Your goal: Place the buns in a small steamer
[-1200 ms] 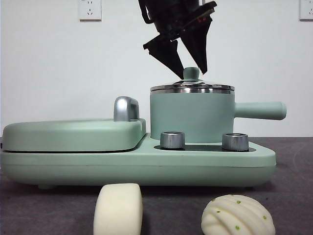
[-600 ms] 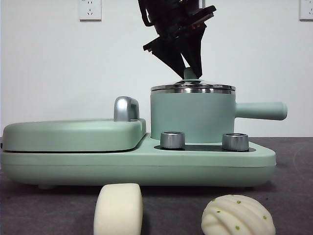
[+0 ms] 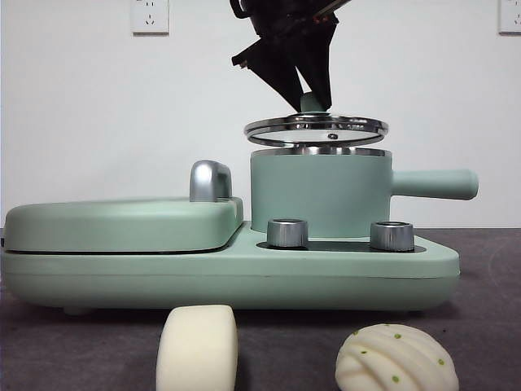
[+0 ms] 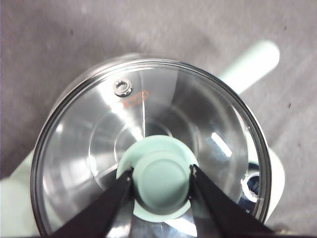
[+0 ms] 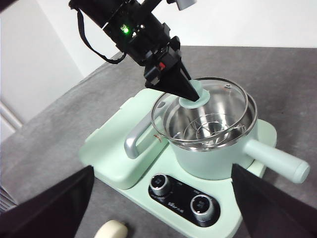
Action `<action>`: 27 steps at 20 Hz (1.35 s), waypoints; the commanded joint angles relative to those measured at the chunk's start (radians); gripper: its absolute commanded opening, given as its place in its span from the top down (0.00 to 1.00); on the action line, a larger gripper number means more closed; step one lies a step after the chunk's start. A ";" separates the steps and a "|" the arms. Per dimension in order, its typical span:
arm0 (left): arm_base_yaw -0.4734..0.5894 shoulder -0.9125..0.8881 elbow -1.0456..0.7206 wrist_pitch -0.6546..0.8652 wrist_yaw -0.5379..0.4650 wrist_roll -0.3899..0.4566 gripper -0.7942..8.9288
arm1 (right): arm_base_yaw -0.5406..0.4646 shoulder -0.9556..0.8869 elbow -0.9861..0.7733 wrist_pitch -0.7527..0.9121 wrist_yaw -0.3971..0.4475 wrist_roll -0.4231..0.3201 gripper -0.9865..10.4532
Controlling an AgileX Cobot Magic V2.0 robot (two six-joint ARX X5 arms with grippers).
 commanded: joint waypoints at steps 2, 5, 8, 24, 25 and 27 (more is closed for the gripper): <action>0.019 -0.064 0.040 -0.014 -0.037 -0.008 0.87 | 0.008 0.027 0.018 -0.001 -0.050 0.092 0.53; 0.065 -0.116 0.040 -0.030 -0.037 -0.008 0.90 | 0.057 0.079 0.022 -0.021 -0.087 0.161 0.53; 0.124 -0.159 0.040 -0.032 -0.037 -0.008 0.90 | 0.164 0.147 0.039 -0.024 -0.087 0.207 0.53; 0.436 -0.203 0.039 -0.044 -0.036 -0.008 0.90 | 0.961 0.929 0.316 -0.142 0.502 0.385 0.53; 0.443 -0.203 0.039 -0.043 -0.036 -0.008 0.90 | 0.976 0.976 0.316 -0.142 0.506 0.386 0.53; 0.454 -0.203 0.039 -0.043 -0.035 -0.008 0.90 | 0.995 1.062 0.316 -0.139 0.507 0.386 0.53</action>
